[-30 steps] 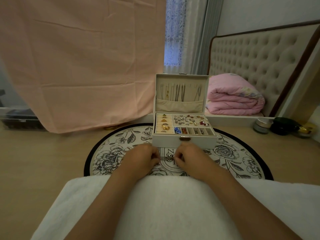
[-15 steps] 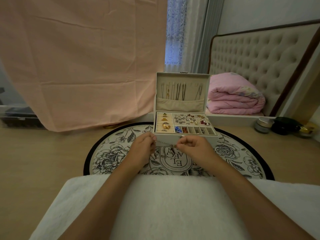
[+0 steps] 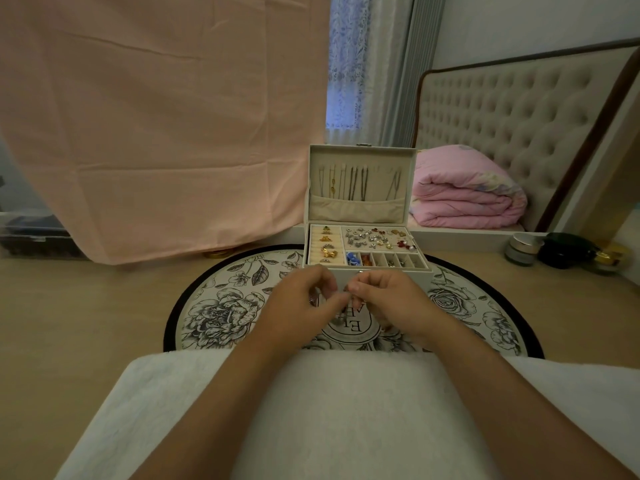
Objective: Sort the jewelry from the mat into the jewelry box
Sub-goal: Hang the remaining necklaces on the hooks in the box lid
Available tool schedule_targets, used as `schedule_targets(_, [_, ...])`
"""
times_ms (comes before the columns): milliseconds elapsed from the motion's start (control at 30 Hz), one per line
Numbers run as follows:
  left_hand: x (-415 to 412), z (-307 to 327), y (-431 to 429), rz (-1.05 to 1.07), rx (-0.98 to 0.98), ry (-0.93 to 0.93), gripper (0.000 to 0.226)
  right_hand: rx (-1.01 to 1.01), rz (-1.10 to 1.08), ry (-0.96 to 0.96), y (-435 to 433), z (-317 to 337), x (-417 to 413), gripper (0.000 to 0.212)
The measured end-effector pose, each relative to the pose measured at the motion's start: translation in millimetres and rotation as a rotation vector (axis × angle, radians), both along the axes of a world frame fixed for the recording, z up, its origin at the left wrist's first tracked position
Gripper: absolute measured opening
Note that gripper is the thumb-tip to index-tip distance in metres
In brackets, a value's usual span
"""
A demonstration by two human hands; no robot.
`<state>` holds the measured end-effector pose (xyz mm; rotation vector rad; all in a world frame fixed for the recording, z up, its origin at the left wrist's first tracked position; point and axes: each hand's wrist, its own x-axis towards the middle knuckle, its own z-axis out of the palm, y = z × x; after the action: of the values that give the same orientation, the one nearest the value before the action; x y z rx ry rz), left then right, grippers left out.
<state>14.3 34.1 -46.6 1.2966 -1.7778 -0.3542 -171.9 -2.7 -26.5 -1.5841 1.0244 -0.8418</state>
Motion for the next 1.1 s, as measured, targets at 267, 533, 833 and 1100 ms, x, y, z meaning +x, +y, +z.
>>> schedule_targets(267, [-5.0,0.7,-2.6,-0.067,0.208,0.242,0.008,0.047,-0.045,-0.051,-2.0,1.7,-2.4,0.013])
schedule_targets(533, [1.3,3.8,-6.4,0.035,0.248,0.380,0.012,-0.170,-0.146,0.195,-3.7,-7.5,1.1,0.012])
schedule_targets(833, [-1.6,3.6,-8.9,-0.026,0.469,0.624,0.019,-0.160,-0.079,0.264,-1.1,-9.8,6.3,0.014])
schedule_targets(1100, [-0.6,7.8,-6.3,-0.111,0.477,0.750,0.016,-0.245,-0.057,0.212,1.7,-6.1,7.9,0.035])
